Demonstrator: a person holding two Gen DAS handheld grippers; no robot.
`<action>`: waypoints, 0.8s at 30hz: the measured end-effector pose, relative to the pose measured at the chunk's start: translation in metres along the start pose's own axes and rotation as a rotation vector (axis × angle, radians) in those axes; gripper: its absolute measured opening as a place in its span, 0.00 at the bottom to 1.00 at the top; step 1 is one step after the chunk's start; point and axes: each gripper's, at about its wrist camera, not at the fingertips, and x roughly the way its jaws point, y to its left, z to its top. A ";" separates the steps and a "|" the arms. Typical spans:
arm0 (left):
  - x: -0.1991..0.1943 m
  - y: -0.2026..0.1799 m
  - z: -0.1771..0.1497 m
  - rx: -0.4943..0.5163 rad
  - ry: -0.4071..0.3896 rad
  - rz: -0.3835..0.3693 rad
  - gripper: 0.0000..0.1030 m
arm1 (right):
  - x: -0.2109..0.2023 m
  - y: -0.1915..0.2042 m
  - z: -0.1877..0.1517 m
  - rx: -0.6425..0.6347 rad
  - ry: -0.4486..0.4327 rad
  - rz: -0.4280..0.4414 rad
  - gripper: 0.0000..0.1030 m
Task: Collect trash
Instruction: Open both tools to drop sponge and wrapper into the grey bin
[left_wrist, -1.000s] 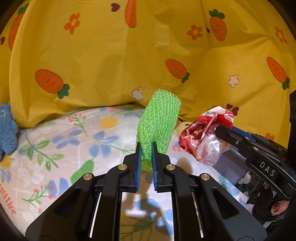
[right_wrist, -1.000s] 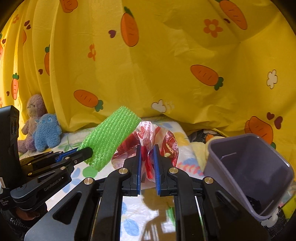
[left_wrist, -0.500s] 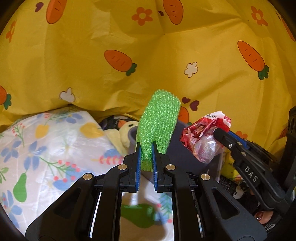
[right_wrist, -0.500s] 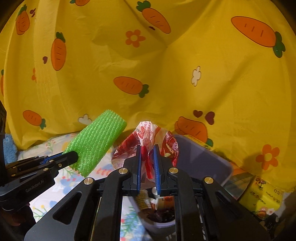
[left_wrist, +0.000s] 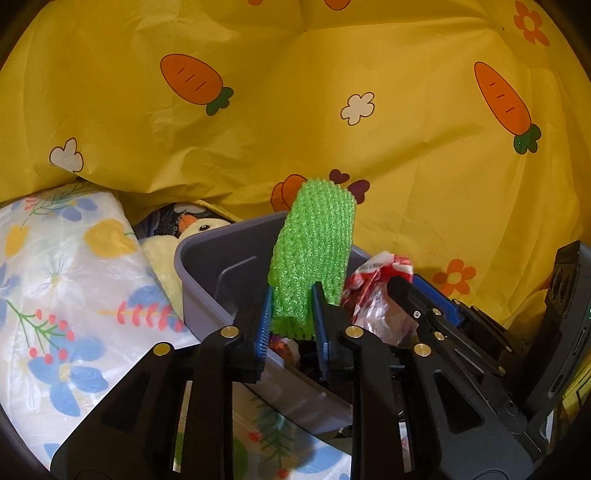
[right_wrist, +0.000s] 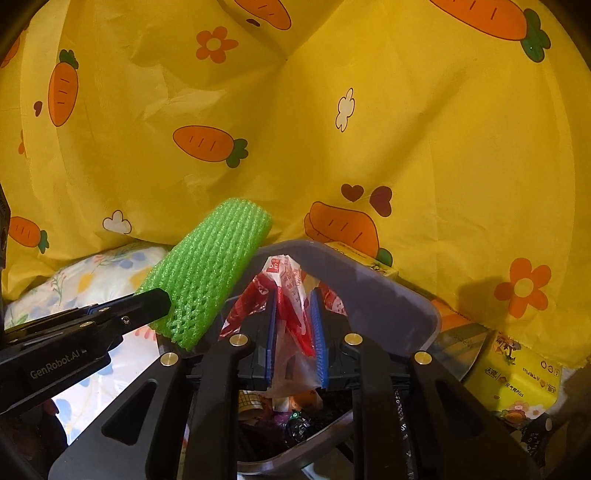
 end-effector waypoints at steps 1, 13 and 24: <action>-0.001 0.001 0.000 -0.005 -0.007 0.015 0.42 | 0.002 -0.001 -0.001 0.004 0.005 -0.004 0.39; -0.020 0.023 -0.005 -0.049 -0.065 0.132 0.79 | 0.007 0.000 -0.009 -0.019 0.014 -0.031 0.60; -0.049 0.033 -0.019 -0.030 -0.101 0.219 0.83 | -0.008 0.015 -0.015 -0.050 -0.006 -0.042 0.73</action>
